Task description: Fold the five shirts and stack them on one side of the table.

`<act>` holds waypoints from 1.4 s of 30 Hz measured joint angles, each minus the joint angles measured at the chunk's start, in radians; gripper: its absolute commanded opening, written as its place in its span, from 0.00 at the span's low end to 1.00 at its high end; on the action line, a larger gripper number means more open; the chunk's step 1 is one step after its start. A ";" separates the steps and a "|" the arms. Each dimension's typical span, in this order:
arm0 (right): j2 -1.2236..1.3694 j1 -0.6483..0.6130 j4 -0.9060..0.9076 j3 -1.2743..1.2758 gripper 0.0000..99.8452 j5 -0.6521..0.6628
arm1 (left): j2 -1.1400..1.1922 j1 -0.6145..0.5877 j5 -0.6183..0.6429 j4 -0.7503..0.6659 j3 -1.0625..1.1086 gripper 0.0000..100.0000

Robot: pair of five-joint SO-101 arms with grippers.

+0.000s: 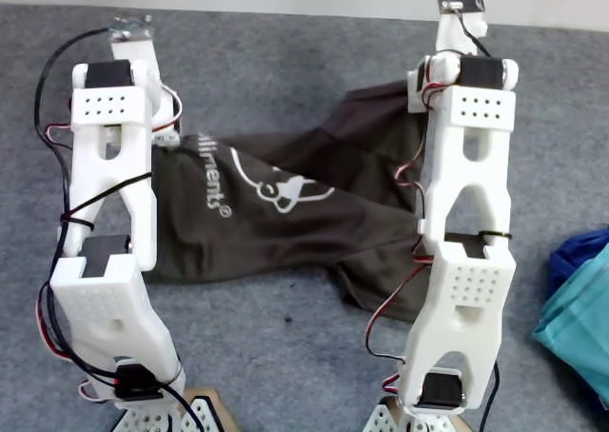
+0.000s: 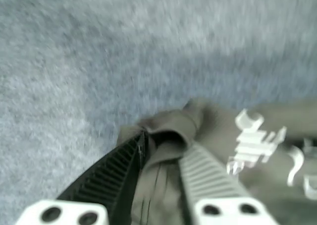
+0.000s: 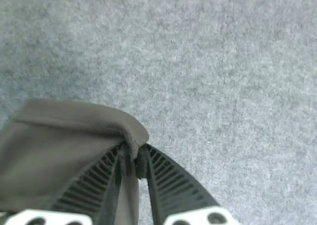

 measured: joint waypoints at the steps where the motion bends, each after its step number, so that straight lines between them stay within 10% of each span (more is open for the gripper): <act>1: 0.000 0.002 0.000 0.000 0.01 0.000 | 0.000 0.000 -0.005 0.003 0.017 0.31; 42: -0.002 -0.066 0.328 -0.678 0.01 -0.043 | 0.167 0.015 -0.015 -0.176 -0.037 0.32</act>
